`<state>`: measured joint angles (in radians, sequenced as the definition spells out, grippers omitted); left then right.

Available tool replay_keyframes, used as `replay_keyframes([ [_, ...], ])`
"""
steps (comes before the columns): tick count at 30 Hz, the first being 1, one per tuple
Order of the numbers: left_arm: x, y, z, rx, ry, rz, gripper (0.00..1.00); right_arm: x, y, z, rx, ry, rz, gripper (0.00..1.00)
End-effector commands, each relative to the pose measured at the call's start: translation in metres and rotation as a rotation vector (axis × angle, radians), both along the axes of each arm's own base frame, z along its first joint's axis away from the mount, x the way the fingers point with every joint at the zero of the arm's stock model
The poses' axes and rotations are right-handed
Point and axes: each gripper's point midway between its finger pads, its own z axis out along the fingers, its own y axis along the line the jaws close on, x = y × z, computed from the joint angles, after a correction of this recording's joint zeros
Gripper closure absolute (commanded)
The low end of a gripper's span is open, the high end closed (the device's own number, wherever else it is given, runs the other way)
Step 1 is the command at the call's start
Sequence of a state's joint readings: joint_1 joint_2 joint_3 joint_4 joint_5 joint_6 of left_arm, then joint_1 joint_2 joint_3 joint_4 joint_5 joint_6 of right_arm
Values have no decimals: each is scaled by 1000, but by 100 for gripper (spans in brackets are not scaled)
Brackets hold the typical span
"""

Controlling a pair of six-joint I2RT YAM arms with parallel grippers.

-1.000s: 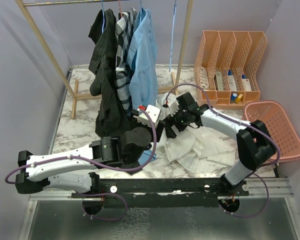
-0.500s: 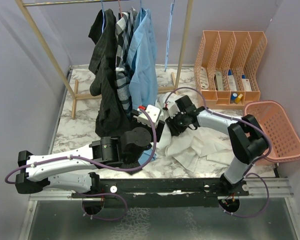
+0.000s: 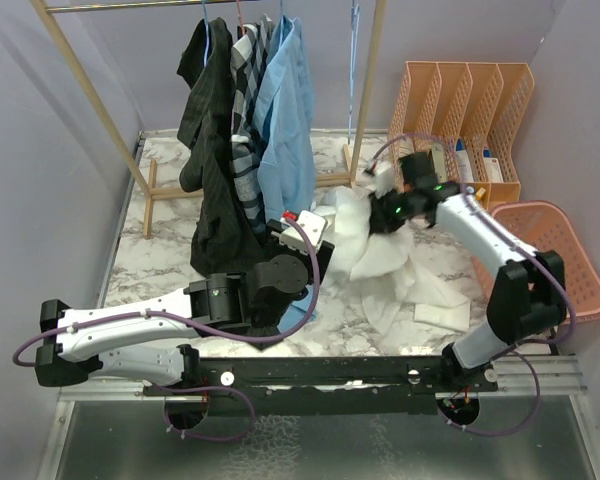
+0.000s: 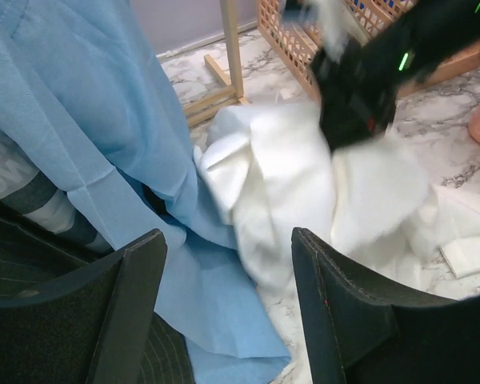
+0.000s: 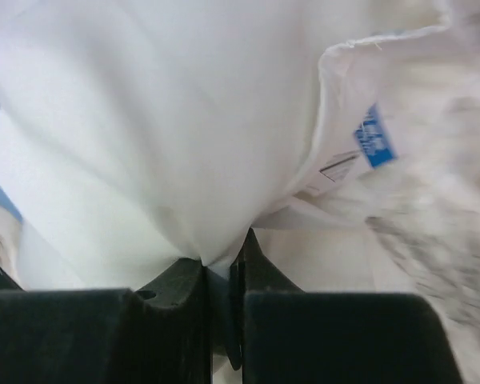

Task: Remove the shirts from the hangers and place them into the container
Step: Pick up the shirt from the center of the board, then place the shirt in the bin.

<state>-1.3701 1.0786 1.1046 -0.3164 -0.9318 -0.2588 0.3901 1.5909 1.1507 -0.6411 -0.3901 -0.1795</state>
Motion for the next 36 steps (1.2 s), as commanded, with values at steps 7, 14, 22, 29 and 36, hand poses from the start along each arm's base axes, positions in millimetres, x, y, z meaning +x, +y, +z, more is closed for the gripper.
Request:
replay_keyframes([
  [7, 2, -26, 2, 0, -18, -38, 33, 57, -107, 269, 313, -412, -236, 99],
  [14, 1, -25, 4, -4, -21, -43, 33, 55, -197, 382, 213, -722, -600, 99],
  [22, -1, -16, 3, -23, -18, -43, 33, 32, -325, 387, 223, -718, -845, 99],
  [29, 0, -16, 3, -16, -32, -39, 33, -7, -356, 336, 213, -631, -853, 99],
  [36, 2, -28, 1, 0, -45, -58, 33, -29, -377, 280, -11, -622, -952, 99],
])
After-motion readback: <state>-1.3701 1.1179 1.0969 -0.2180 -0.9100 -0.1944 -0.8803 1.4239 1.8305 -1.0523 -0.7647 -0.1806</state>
